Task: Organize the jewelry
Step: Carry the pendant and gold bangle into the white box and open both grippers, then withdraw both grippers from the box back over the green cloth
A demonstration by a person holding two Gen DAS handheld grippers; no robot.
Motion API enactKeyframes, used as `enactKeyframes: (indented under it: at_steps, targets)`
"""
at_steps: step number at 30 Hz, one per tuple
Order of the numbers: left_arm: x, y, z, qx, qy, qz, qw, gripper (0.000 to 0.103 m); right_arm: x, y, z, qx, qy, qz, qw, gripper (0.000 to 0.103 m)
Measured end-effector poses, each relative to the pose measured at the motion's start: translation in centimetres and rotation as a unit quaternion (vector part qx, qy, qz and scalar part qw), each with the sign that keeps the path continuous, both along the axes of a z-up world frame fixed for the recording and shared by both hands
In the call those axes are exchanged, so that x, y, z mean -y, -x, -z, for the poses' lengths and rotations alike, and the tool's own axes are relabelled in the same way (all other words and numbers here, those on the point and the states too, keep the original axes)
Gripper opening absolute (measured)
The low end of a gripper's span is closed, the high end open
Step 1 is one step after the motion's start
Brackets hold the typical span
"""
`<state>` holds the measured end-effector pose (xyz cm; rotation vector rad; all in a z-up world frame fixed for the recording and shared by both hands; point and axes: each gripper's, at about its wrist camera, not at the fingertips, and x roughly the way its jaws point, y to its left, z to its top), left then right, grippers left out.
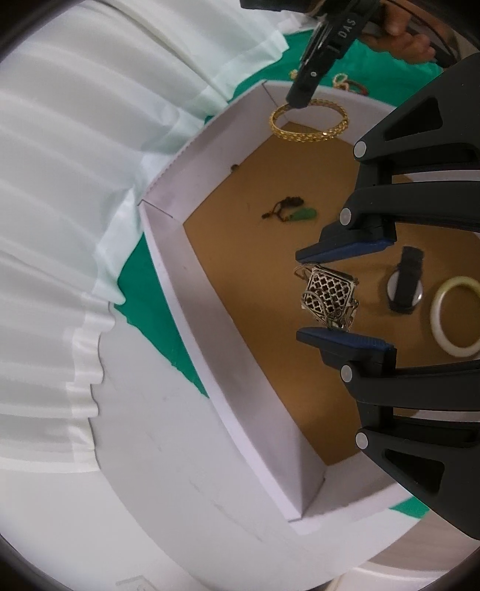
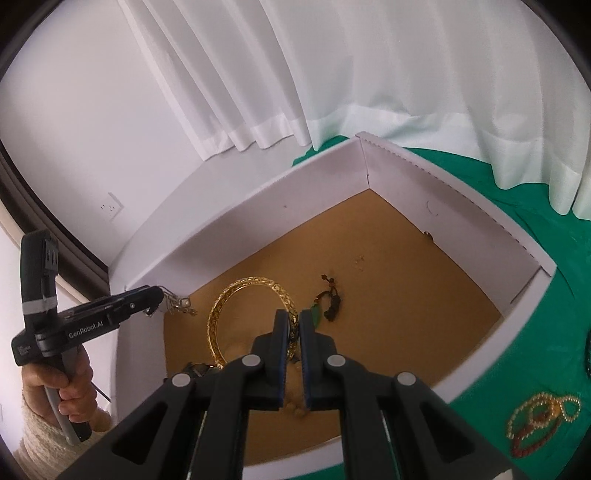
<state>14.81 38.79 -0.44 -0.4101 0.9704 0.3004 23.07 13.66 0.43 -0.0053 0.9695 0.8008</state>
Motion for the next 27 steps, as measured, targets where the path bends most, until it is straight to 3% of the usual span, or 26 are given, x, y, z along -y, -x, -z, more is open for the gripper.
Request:
enactKeyframes:
  at_steps: [13, 14, 16, 18, 22, 24, 27]
  targets:
    - [0.3, -2.3, 3.0, -0.04, -0.02, 0.001, 0.999, 0.037, -1.1, -1.2, 2.4, 0.014, 0.042, -0.009, 0.999, 0.007]
    - [0.3, -2.3, 3.1, -0.045, -0.027, -0.003, 0.9986, 0.04, -1.2, -1.2, 2.5, 0.019, 0.051, -0.009, 0.998, 0.009]
    - [0.3, -2.0, 2.9, -0.046, -0.038, -0.012, 0.9981, 0.059, -1.1, -1.1, 2.4, 0.037, 0.067, 0.002, 0.997, 0.012]
    - [0.4, -1.4, 2.3, -0.036, -0.046, -0.014, 0.9982, 0.068, -0.4, -1.0, 1.9, 0.049, 0.065, 0.013, 0.997, 0.052]
    - [1.3, 0.3, 0.4, -0.017, -0.059, -0.014, 0.998, 0.078, 1.8, -0.4, 0.4, 0.065, 0.052, 0.039, 0.996, 0.058]
    - [2.1, 1.4, -0.6, -0.005, -0.066, -0.014, 0.9977, 0.085, 3.0, 0.4, -0.4, 0.084, 0.059, 0.055, 0.993, 0.075]
    - [4.1, 3.5, -2.3, 0.016, -0.068, -0.007, 0.9975, 0.089, 5.6, 2.1, -0.9, 0.106, 0.067, 0.074, 0.989, 0.079]
